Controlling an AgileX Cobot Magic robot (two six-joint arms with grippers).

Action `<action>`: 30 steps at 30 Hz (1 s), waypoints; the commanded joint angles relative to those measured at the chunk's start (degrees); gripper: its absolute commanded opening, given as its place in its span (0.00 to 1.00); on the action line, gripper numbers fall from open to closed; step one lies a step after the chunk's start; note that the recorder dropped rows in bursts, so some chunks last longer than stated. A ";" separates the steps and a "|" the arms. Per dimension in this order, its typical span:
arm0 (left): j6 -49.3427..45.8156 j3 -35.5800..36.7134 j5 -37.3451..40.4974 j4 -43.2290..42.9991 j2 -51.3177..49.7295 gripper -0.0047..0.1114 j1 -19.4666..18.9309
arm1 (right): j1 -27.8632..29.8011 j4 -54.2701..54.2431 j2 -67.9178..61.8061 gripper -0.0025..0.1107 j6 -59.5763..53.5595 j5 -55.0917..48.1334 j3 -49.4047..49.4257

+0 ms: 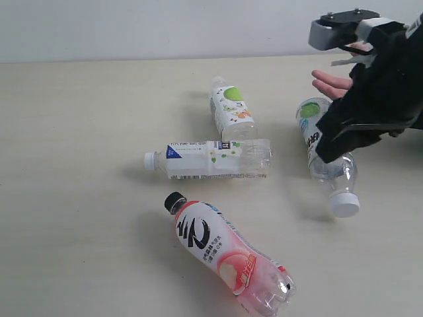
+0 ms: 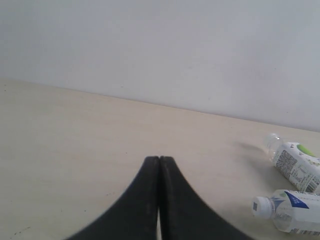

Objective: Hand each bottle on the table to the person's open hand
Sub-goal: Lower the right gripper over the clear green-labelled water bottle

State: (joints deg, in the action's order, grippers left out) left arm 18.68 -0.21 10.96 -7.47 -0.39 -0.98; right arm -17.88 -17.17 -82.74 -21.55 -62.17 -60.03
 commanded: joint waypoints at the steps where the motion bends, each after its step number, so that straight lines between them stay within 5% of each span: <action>1: 0.00 0.21 -0.26 0.35 0.39 0.04 -0.09 | -2.15 0.70 -0.39 0.50 9.14 5.82 -0.31; 7: 0.00 0.21 -0.26 0.35 0.39 0.04 -0.09 | -2.15 8.24 -4.44 0.68 20.86 7.70 -0.31; 13: 0.00 0.21 -0.26 0.35 0.39 0.04 -0.09 | -2.15 17.77 -9.69 0.68 35.17 10.68 -0.31; 30: 0.00 0.21 -0.26 0.35 0.39 0.04 -0.09 | -2.15 29.90 -16.16 0.68 47.00 24.62 -0.31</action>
State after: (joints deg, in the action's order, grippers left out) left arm 18.68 -0.21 10.96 -7.47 -0.39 -0.98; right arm -19.96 10.99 -98.86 24.65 -39.13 -60.03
